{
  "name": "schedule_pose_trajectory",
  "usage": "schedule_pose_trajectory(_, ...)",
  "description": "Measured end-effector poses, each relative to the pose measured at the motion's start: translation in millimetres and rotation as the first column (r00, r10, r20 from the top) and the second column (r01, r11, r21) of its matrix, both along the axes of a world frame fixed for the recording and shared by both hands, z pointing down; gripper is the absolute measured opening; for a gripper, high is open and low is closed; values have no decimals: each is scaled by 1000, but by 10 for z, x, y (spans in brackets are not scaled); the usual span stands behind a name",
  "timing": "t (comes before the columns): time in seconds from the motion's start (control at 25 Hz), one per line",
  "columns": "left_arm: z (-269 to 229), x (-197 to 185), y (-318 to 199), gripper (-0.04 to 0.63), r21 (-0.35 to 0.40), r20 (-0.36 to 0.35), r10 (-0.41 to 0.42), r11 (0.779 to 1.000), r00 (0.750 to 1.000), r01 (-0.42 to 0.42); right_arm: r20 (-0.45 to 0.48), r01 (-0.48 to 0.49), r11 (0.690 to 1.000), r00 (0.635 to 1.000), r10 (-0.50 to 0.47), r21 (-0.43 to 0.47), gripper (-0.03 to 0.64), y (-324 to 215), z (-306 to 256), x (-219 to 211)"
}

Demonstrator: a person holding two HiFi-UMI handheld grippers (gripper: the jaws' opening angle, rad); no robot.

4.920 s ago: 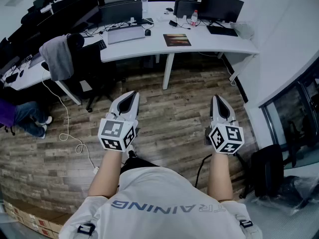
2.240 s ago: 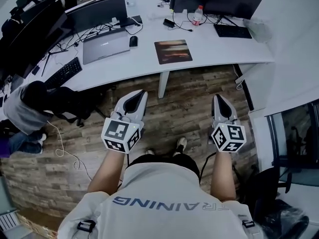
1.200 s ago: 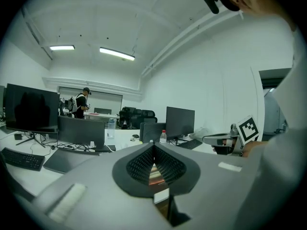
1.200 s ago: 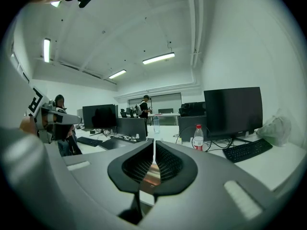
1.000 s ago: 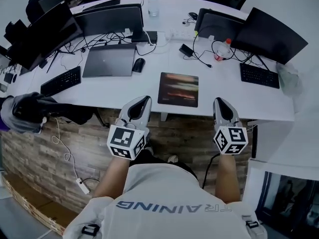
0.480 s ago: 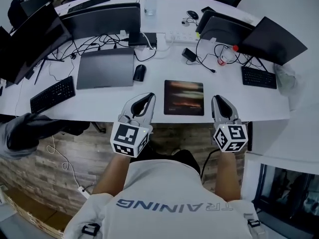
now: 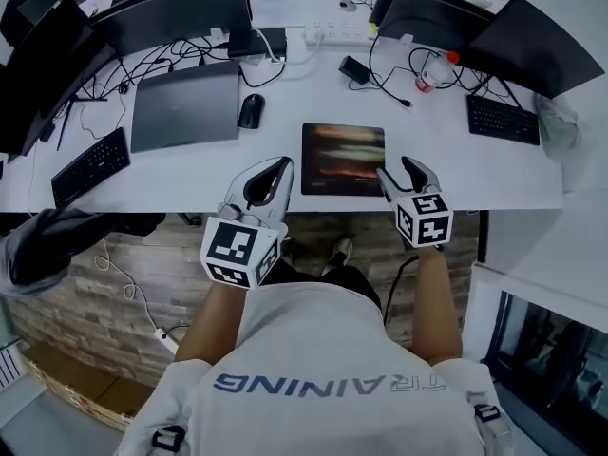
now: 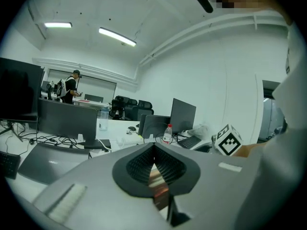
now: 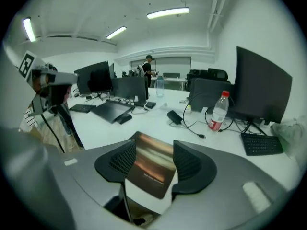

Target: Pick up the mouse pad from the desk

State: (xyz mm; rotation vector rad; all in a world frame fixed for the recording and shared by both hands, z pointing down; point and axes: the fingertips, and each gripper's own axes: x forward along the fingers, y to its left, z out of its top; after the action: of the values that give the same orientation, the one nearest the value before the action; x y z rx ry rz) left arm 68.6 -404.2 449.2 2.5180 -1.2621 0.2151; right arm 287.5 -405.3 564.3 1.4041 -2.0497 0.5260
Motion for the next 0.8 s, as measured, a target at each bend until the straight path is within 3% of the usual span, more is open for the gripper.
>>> schedule_pose_trajectory(0.16, 80, 64, 27, 0, -24, 27, -23, 999, 999, 24, -50, 83, 979, 994, -94, -188, 348, 86, 837, 9)
schedule_pose_trajectory(0.28, 167, 66, 5, 0, -36, 25, -62, 997, 998, 63, -92, 123, 954, 984, -153, -274, 394, 180, 1289, 33)
schedule_pose_trajectory(0.52, 322, 107, 0, 0, -68, 11, -97, 993, 995, 98, -118, 143, 926, 974, -195, -349, 392, 244, 1682, 85)
schedule_pose_trajectory(0.64, 376, 114, -10, 0, -80, 5, -104, 991, 995, 105, -138, 139, 921, 970, -200, -363, 314, 251, 1791, 118)
schedule_pose_trajectory(0.8, 457, 94, 9, 0, -98, -1, -118, 988, 993, 117, -94, 125, 928, 981, -167, -351, 285, 283, 1828, 117)
